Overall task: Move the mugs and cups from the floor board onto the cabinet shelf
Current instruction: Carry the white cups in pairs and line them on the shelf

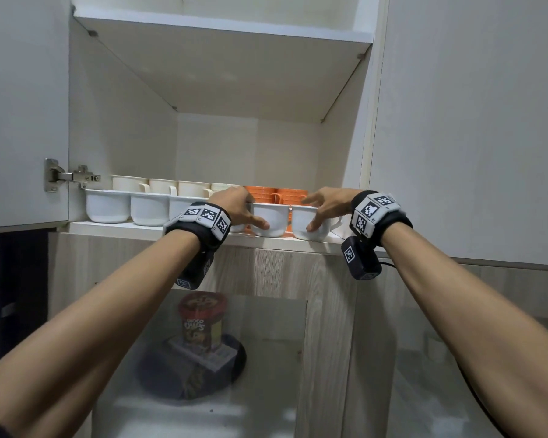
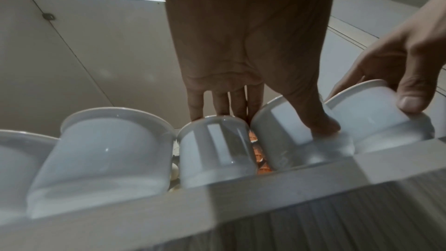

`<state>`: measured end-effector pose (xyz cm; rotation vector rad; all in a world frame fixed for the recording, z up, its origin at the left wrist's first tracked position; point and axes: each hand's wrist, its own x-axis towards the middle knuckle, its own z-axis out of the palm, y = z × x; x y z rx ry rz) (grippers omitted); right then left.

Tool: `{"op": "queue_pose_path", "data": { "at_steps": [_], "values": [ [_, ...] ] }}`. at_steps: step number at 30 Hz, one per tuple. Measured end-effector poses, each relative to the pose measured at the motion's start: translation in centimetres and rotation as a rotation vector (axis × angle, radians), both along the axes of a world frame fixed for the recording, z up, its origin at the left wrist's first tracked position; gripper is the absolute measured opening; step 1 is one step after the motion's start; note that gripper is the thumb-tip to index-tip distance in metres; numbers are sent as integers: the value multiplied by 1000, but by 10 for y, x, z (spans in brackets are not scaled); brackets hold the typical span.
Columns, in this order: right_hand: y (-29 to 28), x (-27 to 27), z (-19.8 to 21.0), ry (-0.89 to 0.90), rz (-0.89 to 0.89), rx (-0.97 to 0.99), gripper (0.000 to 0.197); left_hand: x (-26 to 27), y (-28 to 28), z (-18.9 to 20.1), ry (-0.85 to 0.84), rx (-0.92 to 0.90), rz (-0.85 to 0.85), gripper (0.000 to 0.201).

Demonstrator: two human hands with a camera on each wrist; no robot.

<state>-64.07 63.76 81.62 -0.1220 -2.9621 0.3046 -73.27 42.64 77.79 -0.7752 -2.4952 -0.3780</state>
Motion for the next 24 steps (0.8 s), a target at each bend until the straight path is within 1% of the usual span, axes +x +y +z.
{"op": "queue_pose_path", "data": {
  "at_steps": [4, 10, 14, 18, 21, 24],
  "values": [
    [0, -3, -3, 30, 22, 7, 74, 2, 3, -2, 15, -8, 19, 59],
    [5, -5, -8, 83, 27, -110, 83, 4, 6, -6, 19, -14, 45, 63],
    [9, -6, -6, 92, 61, -180, 82, 2, 6, -7, 24, -9, 55, 63],
    [7, -9, -9, 74, 32, -139, 88, 5, 9, -8, 32, 6, 64, 64],
    [2, -9, -16, 77, 37, -68, 90, 11, 9, -10, 44, 19, 63, 60],
    [3, -11, -20, 113, 46, -63, 92, 17, 5, -13, 60, 41, 44, 60]
  ]
}}
